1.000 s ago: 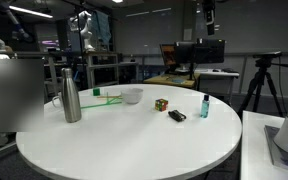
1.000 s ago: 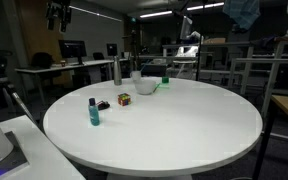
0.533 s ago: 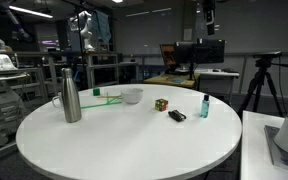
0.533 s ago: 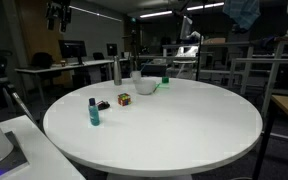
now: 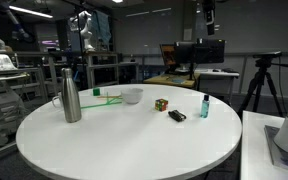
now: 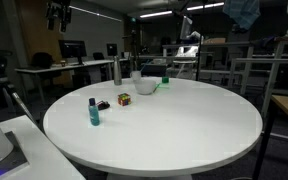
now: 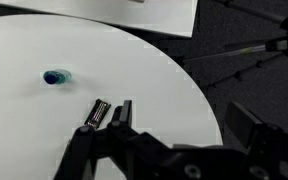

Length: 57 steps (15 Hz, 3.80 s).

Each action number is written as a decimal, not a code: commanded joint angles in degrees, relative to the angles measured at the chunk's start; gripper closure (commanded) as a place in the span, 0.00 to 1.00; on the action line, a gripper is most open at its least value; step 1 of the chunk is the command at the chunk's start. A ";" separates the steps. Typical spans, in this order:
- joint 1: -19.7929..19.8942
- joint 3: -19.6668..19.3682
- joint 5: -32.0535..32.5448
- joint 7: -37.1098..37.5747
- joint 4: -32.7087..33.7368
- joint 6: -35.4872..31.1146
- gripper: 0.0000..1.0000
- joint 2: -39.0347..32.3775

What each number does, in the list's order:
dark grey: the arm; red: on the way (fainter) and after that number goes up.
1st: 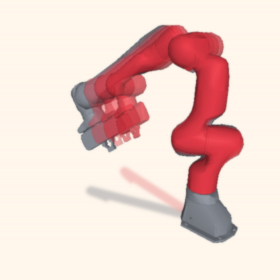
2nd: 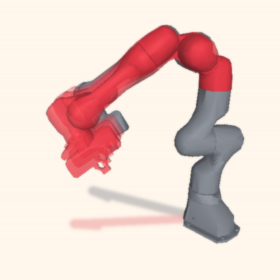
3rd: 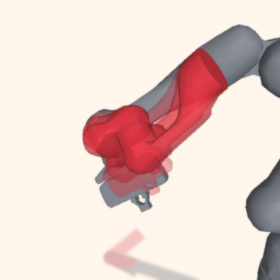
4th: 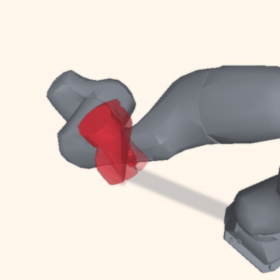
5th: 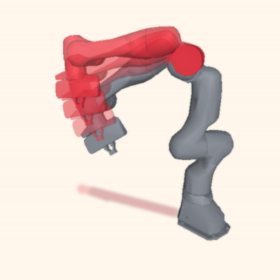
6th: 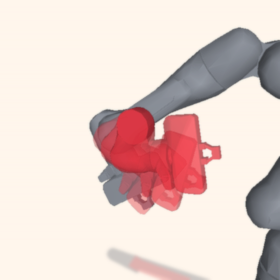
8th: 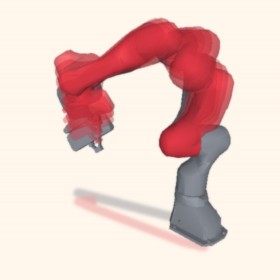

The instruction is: Move the bowl to the right and put the rubik's cube inside it

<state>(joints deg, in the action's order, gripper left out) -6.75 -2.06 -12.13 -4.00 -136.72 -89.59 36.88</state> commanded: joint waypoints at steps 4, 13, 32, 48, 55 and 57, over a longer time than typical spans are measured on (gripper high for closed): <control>1.38 1.02 -0.50 -0.62 0.15 0.28 0.00 -0.08; 1.37 1.02 -0.50 -0.62 0.15 0.27 0.00 -0.08; 2.47 3.22 6.76 0.98 7.63 -29.14 0.00 -28.23; 2.09 4.61 17.50 3.52 23.77 -31.96 0.00 -41.90; 2.46 4.42 16.27 3.07 23.44 -33.44 0.00 -42.22; 2.65 4.52 14.73 1.73 24.45 -34.12 0.00 -43.14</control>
<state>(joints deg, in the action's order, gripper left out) -5.04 2.00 4.73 -0.68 -113.26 -121.84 -5.22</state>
